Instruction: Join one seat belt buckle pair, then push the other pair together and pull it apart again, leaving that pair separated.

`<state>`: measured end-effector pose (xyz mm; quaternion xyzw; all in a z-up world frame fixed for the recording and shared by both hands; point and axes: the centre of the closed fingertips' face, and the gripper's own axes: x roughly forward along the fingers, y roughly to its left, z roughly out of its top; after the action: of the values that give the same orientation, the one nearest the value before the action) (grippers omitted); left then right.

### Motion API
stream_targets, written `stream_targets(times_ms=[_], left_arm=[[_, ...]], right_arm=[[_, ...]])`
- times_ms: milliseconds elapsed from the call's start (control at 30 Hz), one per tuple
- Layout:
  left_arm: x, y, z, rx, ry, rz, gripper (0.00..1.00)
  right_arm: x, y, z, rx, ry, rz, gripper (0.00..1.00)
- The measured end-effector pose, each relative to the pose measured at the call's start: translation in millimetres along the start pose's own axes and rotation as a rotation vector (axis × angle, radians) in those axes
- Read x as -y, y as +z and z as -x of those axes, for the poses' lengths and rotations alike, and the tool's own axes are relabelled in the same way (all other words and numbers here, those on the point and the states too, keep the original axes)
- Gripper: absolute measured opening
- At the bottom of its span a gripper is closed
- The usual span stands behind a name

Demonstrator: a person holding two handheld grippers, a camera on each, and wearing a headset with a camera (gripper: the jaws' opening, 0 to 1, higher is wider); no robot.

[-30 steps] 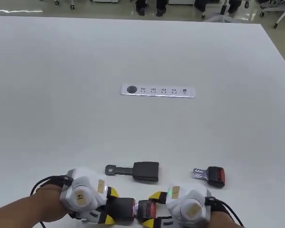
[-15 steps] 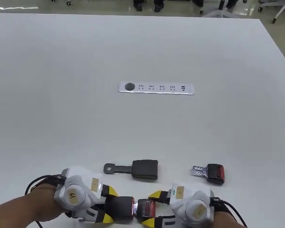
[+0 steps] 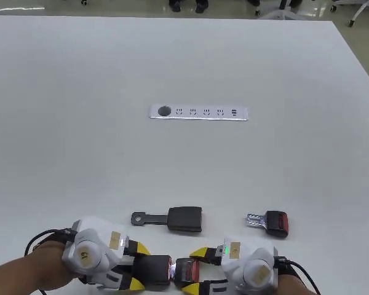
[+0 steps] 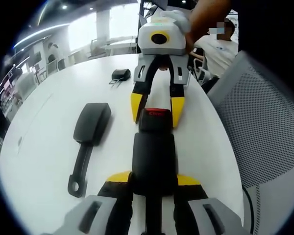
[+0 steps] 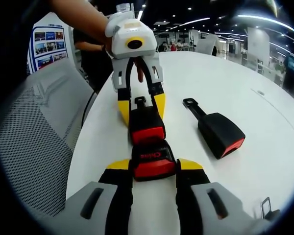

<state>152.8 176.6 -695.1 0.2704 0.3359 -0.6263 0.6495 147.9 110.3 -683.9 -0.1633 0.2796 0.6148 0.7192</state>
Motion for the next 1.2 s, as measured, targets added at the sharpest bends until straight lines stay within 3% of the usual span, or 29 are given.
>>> stream_targets(times_ms=[633,1200], left_arm=[[2.1,0.2,0.6,-0.005,-0.002,0.001,0.32],[2.0,-0.3,0.7,-0.135,0.024,-0.034,0.33]], right_arm=[[-1.4,1.2,0.3,0.015,-0.005,-0.016,0.32],[1.5,-3.2,-0.9,-0.065,-0.042,0.023,0.34]])
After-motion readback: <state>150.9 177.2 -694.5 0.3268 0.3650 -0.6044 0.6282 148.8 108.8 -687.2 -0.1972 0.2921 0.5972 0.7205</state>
